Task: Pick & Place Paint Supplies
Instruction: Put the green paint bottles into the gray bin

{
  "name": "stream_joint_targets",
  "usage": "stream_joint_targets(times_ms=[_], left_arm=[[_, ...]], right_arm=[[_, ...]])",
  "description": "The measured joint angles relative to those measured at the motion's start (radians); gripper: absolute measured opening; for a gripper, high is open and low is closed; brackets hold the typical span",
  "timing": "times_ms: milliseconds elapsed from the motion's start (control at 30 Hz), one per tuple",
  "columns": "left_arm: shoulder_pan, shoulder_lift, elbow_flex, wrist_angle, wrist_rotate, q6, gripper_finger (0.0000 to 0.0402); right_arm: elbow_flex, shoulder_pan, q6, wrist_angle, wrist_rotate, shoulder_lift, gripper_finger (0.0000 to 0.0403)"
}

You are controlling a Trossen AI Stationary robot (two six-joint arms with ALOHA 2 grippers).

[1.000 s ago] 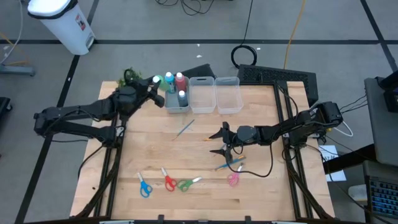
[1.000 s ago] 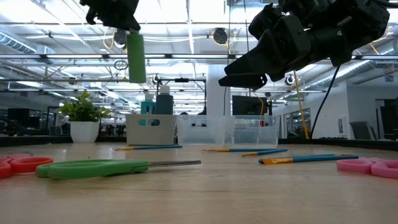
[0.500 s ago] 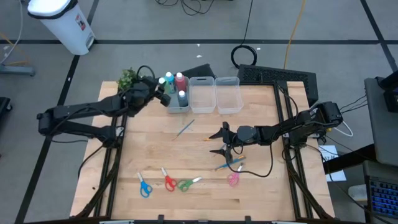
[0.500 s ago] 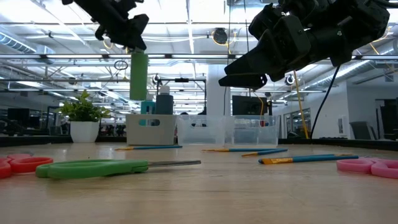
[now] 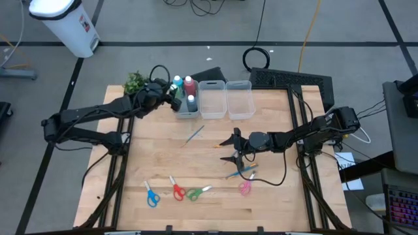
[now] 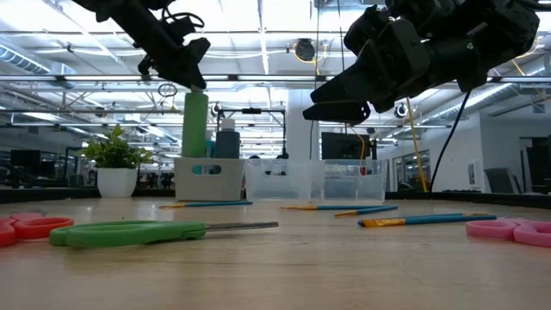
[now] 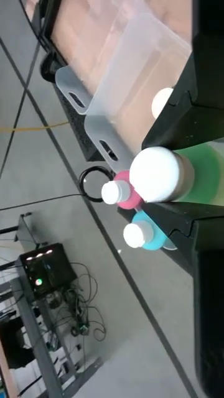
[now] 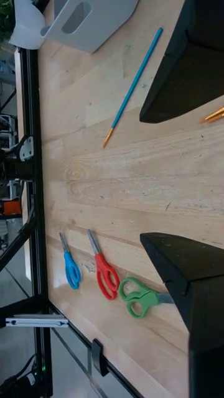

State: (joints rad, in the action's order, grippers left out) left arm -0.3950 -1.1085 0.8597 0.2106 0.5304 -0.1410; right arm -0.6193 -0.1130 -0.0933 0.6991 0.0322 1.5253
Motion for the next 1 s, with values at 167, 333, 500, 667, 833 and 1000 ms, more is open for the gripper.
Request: stream_joint_targets(times_ms=[167,333,500,667,833,1000], left_arm=[[0.0,0.001,0.0,-0.001,-0.043,-0.02,0.0122],[0.0,0.002,0.0,0.005,-0.044,-0.022,0.0122],[0.001,-0.012,0.0,0.014,-0.062,-0.038,0.0122],[-0.006,-0.012,-0.002,0.03,-0.062,-0.046,0.0122],[-0.016,-0.013,-0.041,-0.013,-0.085,-0.063,0.0122],[-0.045,-0.013,-0.106,-0.062,-0.089,-0.077,0.0122]], right_arm=[[0.0,0.0,0.0,0.0,-0.002,0.0,0.0293],[0.0,0.0,0.0,0.0,-0.002,0.0,0.0293],[0.0,0.0,0.0,0.0,-0.002,0.0,0.0293],[0.0,0.0,0.0,0.0,-0.002,0.0,0.0293],[0.0,0.0,0.0,0.0,-0.002,0.0,0.0293],[0.0,0.0,0.0,0.0,-0.002,0.0,0.0293]])
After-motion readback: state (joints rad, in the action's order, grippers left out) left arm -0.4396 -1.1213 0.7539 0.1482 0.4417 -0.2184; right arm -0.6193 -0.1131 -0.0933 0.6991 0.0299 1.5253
